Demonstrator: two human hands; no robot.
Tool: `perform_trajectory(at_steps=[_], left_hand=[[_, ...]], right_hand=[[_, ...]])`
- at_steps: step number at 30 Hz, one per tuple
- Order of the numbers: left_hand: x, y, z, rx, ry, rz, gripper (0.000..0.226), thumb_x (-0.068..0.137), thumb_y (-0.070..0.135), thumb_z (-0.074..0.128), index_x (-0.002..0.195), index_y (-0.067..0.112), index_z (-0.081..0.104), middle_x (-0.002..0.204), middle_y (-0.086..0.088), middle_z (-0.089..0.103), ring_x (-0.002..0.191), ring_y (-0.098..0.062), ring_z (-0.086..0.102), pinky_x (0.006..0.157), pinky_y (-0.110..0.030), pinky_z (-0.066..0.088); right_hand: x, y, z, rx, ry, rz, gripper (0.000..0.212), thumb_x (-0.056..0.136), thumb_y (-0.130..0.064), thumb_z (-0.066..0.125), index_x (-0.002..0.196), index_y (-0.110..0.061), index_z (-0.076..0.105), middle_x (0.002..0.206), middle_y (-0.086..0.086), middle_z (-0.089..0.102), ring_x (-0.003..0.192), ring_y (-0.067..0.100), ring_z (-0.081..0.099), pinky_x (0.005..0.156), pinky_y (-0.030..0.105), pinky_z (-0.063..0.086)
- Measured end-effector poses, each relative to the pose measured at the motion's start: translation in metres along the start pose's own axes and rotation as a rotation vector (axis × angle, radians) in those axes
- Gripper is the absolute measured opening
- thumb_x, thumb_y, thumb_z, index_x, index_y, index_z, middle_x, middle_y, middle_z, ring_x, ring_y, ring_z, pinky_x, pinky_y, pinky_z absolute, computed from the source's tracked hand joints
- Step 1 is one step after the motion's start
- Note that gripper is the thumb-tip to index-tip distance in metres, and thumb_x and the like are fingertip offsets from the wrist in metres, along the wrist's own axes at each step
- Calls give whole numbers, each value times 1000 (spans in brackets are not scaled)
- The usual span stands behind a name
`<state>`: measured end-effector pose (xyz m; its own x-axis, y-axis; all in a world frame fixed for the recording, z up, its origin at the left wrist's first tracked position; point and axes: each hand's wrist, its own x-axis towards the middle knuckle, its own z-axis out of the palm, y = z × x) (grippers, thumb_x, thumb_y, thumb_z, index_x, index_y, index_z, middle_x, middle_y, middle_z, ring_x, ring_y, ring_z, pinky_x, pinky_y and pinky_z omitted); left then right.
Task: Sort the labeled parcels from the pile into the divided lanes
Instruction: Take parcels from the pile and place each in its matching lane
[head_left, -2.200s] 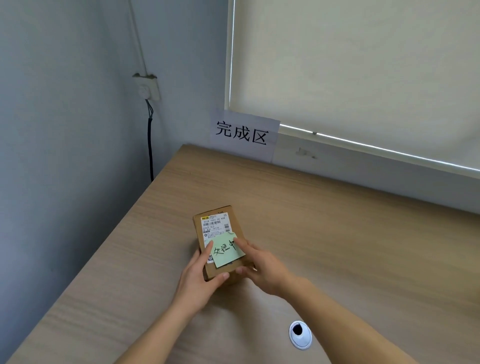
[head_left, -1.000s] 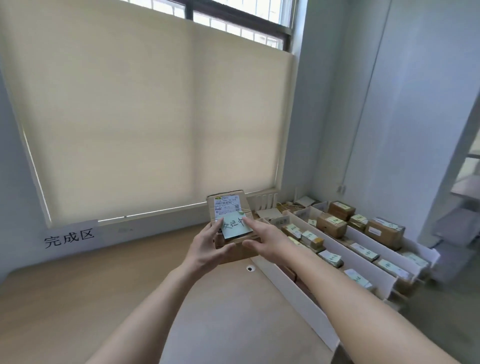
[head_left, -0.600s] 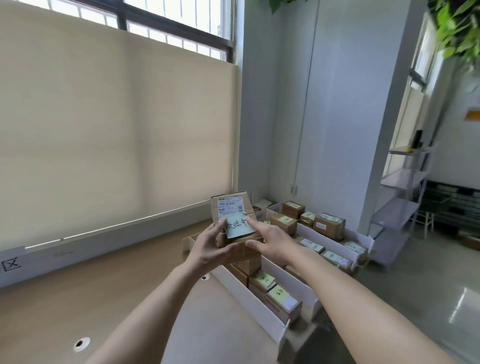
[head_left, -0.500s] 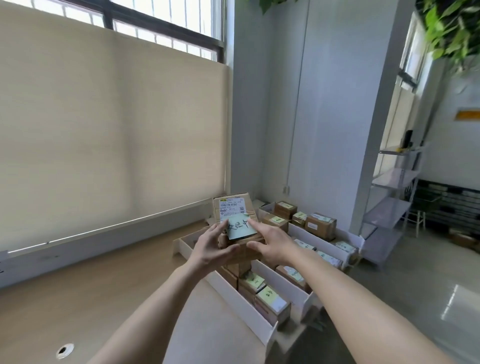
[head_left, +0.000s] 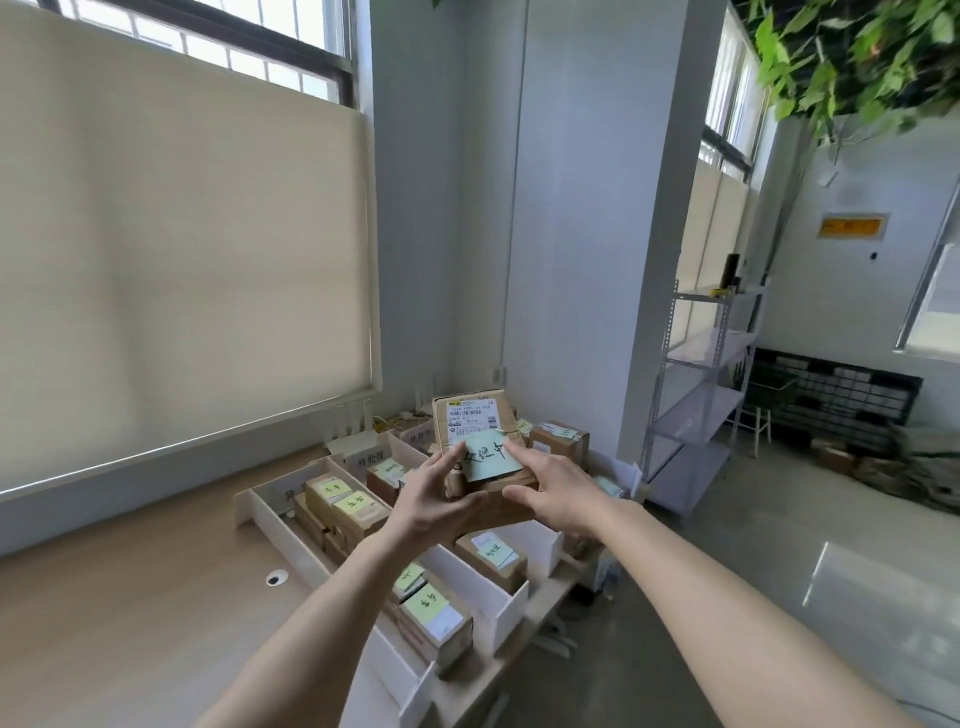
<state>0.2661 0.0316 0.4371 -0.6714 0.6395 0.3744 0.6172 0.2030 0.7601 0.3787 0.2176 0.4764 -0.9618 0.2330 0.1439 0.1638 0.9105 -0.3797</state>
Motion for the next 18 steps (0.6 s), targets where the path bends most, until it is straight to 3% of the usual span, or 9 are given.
perform_trajectory(at_steps=[10,14,18], left_hand=[[89,-4,103,26,-120,-5,86,80,42,76,153,21,36,156,1,38,141,-14,37,113,-21,27],[141,-20,137,3,-138,-14,90,76,50,71,154,23,34,155,1,39,142,-15,36,118,-33,30],[204,-41,163,-7,-128,-23,90,77,50,71,154,21,34,155,1,39,141,-15,37,117,-34,32]], right_hand=[[25,120,-17,34,-14,114,76,99,-43,61,160,-42,16,156,-2,43,134,20,48,110,42,43],[64,167,-24,-19,-7,131,74,99,-45,59,161,-40,18,155,-4,45,132,19,49,108,39,43],[121,209,-27,-20,-28,136,74,100,-43,60,161,-39,18,153,-2,46,128,18,51,104,36,46]])
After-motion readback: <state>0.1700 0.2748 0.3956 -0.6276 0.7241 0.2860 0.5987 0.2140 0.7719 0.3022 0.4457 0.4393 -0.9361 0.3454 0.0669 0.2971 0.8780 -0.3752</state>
